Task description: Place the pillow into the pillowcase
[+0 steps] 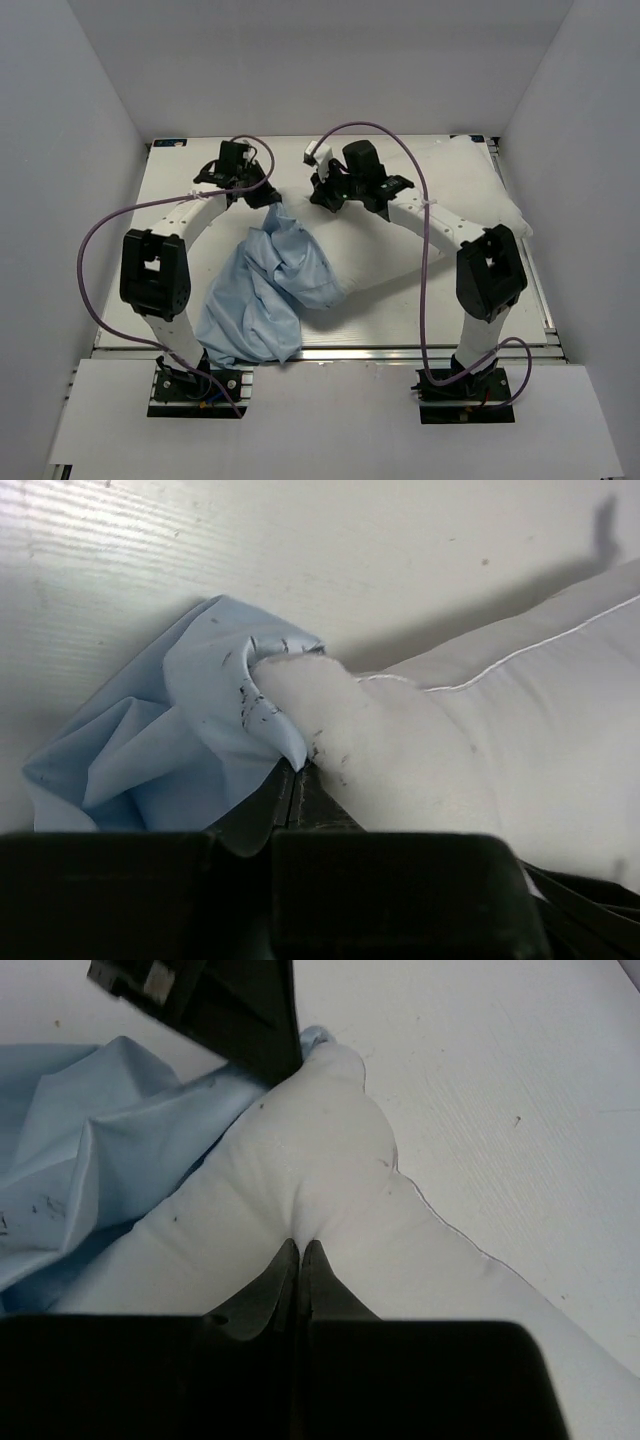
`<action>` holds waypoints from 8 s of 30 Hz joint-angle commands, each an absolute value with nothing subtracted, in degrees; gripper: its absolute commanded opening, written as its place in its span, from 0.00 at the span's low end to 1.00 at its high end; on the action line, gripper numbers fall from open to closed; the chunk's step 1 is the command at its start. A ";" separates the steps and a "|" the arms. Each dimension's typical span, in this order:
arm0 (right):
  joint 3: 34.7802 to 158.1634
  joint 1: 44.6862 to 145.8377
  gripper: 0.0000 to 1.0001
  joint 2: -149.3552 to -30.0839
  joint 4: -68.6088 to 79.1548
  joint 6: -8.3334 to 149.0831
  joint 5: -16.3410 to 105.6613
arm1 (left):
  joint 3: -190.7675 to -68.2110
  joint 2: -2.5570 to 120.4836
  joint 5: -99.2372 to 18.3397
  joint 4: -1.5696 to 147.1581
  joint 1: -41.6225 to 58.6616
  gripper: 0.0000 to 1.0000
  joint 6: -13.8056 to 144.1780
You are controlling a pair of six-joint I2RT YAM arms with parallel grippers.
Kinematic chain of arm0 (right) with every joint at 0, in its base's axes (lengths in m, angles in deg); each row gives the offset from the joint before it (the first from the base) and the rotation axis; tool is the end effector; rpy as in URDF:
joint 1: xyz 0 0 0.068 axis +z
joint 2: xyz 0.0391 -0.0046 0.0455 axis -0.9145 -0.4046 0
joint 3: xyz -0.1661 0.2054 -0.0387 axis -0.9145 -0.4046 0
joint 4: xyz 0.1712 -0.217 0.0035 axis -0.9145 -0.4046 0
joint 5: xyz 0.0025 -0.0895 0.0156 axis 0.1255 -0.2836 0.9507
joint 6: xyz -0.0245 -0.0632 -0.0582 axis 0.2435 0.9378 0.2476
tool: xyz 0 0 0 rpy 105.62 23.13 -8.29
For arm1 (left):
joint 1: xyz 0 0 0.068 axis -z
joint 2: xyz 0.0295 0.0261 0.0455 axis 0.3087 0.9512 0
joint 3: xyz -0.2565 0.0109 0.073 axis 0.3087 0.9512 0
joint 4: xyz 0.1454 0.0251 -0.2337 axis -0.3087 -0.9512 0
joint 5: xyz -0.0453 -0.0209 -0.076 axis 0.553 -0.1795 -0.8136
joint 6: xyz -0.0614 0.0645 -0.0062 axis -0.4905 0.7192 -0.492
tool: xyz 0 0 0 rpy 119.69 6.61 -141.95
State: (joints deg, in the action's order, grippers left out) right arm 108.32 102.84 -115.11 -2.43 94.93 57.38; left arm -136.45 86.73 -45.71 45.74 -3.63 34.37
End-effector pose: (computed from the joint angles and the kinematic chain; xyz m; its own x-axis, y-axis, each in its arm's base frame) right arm 0.3776 0.3160 0.2646 -0.1038 -0.4337 -0.8951 -0.8818 0.4564 -0.1188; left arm 0.4225 -0.1272 0.1989 -0.8026 -0.4712 -0.3657 -0.2051 0.7937 -0.5727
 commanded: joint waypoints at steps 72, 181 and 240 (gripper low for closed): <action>79.56 90.82 0.89 -80.19 -5.83 122.81 72.19 | -138.71 58.64 -35.71 29.55 7.40 0.63 34.51; 63.92 96.72 0.89 -70.08 12.36 129.30 53.11 | -136.17 56.95 -30.61 22.79 6.36 0.70 52.60; 104.94 85.39 0.06 -93.53 -13.56 96.02 100.19 | -126.04 51.58 -8.46 53.20 24.65 0.76 74.48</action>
State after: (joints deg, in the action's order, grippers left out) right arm 98.57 85.73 -92.84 -18.47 106.90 89.20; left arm -120.85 52.31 -8.24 51.60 24.50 74.35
